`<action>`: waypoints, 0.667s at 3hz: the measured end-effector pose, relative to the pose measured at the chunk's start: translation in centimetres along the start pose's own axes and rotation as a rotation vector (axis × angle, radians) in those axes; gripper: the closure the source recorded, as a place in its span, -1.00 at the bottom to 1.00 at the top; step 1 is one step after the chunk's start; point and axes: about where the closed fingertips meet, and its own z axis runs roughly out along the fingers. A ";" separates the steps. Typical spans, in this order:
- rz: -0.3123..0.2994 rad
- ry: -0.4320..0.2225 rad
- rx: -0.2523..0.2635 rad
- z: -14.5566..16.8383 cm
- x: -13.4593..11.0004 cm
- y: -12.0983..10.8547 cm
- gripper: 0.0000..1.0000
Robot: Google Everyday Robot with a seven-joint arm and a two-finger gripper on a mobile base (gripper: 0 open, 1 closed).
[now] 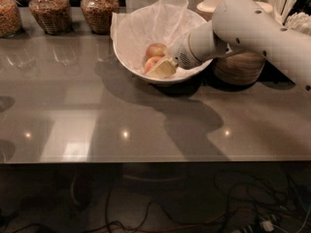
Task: Pick apple from white bowl
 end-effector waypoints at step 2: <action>0.028 0.024 -0.006 0.8 1.1 0.0 -0.18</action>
Offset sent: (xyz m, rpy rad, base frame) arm 0.0027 -0.0071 -0.0196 -0.0083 0.0519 -0.0349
